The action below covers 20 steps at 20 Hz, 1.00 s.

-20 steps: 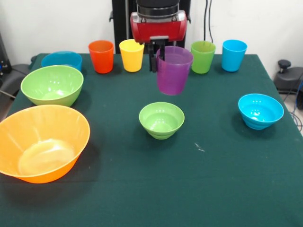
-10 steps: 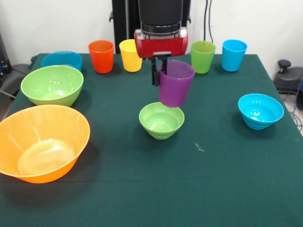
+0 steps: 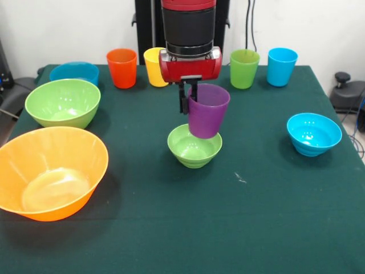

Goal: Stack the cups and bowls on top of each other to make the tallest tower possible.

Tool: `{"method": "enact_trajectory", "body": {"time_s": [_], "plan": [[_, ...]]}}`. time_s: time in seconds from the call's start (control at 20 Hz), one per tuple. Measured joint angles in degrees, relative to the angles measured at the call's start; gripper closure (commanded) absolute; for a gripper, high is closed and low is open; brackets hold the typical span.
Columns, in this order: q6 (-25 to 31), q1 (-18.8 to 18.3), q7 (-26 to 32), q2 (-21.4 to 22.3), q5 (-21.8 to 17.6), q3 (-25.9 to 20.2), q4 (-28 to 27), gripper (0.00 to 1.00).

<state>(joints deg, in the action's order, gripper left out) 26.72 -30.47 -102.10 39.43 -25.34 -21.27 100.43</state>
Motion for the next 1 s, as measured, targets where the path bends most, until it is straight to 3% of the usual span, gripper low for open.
{"method": "enact_trajectory", "body": {"time_s": [1.0], "plan": [[-1.3, -0.4, 0.0, -1.5, -1.5, 1.5, -0.2, 1.0]]}}
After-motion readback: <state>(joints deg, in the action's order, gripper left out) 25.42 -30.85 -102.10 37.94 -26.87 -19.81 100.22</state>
